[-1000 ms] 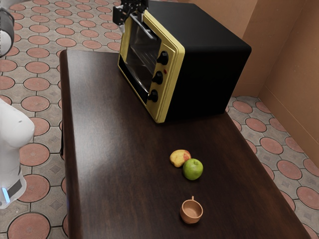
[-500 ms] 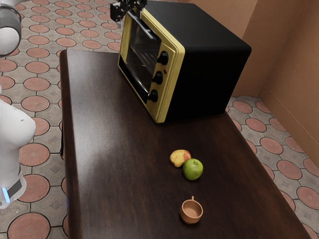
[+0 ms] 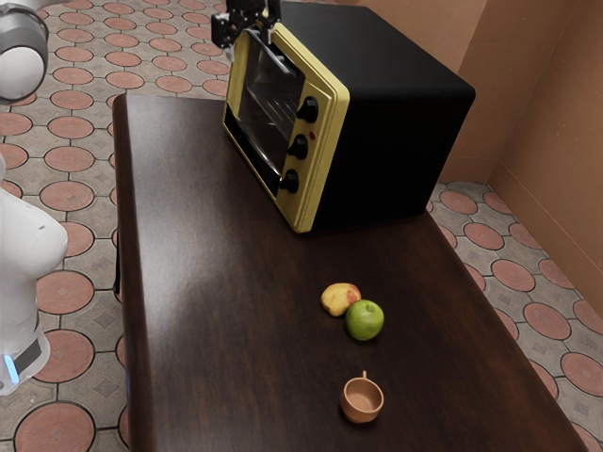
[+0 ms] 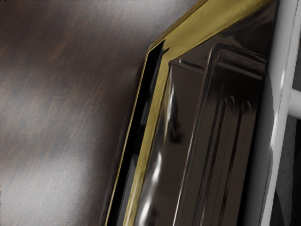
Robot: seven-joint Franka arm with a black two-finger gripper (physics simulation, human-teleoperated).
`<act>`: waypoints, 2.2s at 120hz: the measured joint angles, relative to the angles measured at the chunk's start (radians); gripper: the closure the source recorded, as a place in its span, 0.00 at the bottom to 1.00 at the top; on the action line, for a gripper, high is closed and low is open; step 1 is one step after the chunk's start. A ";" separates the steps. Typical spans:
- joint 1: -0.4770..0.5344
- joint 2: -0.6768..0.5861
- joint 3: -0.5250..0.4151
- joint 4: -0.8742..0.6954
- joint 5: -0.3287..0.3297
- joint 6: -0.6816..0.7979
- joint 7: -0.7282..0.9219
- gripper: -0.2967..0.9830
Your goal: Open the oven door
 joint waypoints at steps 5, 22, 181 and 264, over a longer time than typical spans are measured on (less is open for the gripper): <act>0.000 -0.001 0.001 -0.004 -0.001 0.001 0.004 0.23; -0.001 -0.008 0.007 -0.022 -0.002 0.005 0.014 0.23; -0.014 -0.427 0.245 -0.517 -0.072 0.065 0.046 0.23; -0.712 -0.089 -0.078 0.084 -0.023 -0.214 -0.347 0.23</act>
